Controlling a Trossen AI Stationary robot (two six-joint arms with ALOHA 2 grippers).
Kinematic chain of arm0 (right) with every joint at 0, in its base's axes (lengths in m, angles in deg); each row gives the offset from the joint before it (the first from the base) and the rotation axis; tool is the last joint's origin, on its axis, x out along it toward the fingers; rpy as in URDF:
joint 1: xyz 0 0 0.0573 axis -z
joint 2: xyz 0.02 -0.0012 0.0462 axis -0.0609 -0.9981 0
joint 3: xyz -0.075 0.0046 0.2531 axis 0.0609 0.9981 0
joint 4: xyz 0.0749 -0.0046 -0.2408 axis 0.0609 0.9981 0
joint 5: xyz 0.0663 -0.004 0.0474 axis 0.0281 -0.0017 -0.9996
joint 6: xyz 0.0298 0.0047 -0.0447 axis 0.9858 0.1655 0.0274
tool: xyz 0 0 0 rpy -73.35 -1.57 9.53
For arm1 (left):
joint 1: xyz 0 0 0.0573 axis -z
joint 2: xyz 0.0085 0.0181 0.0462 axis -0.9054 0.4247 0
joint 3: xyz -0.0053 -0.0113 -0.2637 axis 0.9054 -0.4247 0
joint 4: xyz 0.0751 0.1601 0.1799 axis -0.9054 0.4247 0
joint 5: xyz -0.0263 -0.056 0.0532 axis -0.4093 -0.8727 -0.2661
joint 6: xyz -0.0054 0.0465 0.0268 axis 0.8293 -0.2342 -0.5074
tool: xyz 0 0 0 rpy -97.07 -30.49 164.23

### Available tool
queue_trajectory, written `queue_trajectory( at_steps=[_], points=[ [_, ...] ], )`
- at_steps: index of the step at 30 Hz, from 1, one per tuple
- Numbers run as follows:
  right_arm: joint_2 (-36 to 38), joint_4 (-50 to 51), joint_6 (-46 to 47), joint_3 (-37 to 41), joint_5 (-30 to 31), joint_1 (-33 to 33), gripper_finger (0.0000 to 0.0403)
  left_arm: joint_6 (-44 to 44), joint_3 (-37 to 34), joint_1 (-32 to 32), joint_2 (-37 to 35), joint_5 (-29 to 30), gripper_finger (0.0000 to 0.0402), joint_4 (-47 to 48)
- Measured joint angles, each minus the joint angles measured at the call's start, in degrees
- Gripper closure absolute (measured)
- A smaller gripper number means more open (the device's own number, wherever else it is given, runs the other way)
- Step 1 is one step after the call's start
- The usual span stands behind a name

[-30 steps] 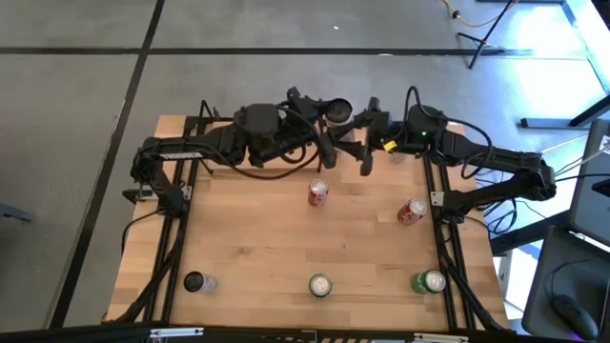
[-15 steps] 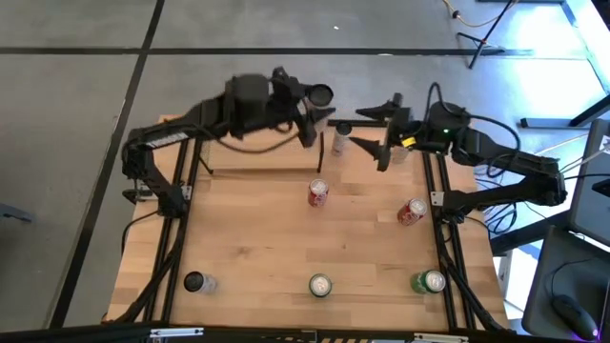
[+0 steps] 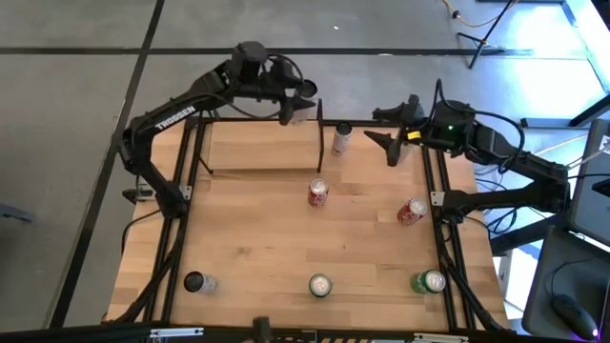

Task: Place canned beverage on shelf
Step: Put the bottom white yellow soda can on the shelf

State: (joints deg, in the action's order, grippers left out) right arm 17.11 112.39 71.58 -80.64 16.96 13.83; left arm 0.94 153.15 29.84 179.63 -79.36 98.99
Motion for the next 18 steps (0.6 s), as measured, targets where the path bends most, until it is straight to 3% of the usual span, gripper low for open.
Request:
queue_trajectory(
  at_steps=[7,18],
  points=[
    [-0.04,-1.28,4.60,3.23,-1.96,-0.02,0.0125,0.41,-13.78,-4.93,-0.38,-9.89,0.0175,-14.47],
    [-1.48,-2.74,7.24,3.73,-2.03,-0.04,0.0125,4.52,-28.11,-6.46,-0.45,-10.39,0.0175,-31.36]
  ],
)
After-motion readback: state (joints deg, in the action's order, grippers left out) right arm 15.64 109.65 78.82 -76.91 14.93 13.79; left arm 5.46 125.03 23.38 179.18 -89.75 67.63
